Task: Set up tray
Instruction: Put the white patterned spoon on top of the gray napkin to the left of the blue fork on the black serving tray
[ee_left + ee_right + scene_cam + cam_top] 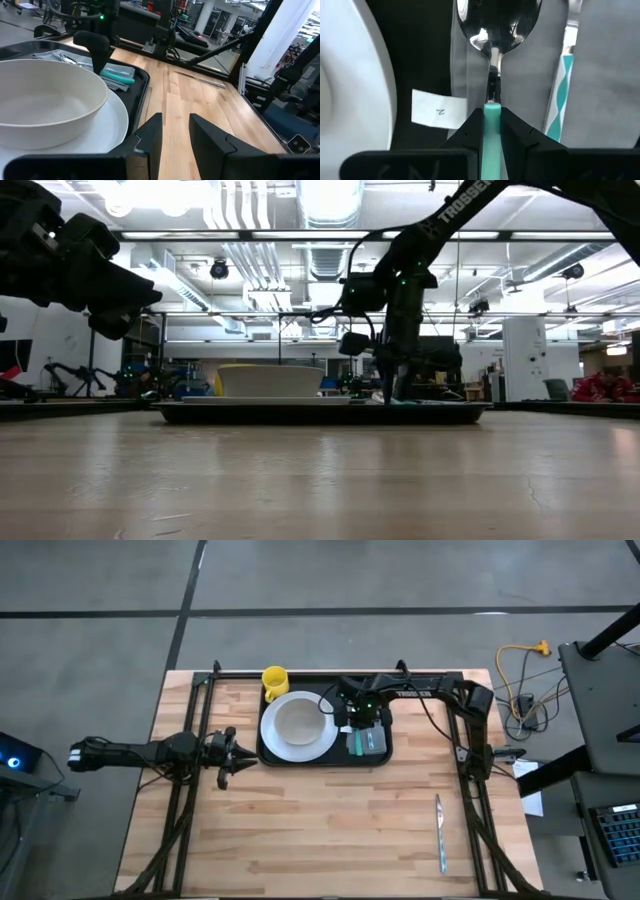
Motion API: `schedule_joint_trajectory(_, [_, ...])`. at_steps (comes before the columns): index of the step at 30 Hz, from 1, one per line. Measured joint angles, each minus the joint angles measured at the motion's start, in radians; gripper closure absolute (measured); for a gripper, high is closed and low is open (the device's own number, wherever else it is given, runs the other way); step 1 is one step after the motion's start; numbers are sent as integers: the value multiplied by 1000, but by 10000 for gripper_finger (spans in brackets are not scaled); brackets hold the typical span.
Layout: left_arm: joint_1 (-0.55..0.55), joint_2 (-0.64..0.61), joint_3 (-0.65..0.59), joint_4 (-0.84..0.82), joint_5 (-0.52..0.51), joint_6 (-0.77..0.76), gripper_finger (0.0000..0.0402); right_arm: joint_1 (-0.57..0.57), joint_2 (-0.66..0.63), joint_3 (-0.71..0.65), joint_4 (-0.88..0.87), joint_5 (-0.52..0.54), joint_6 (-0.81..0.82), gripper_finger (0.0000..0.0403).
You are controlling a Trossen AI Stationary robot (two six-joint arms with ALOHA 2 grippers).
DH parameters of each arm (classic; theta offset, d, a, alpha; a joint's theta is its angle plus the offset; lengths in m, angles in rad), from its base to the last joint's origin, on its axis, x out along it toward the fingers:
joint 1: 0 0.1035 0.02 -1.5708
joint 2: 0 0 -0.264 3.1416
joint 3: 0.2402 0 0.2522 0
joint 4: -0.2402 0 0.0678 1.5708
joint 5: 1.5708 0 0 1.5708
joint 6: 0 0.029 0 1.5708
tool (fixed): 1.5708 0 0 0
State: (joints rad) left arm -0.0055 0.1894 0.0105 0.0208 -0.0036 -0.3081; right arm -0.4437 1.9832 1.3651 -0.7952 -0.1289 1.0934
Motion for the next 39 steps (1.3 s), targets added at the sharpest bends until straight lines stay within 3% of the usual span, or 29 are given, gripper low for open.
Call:
schedule_joint_trajectory(17, [0,0,0,1,0,0,320,-36,-11,4,25,69,-59,369])
schedule_joint_trajectory(39, [0,0,0,1,0,0,320,-34,-9,2,17,64,-62,369])
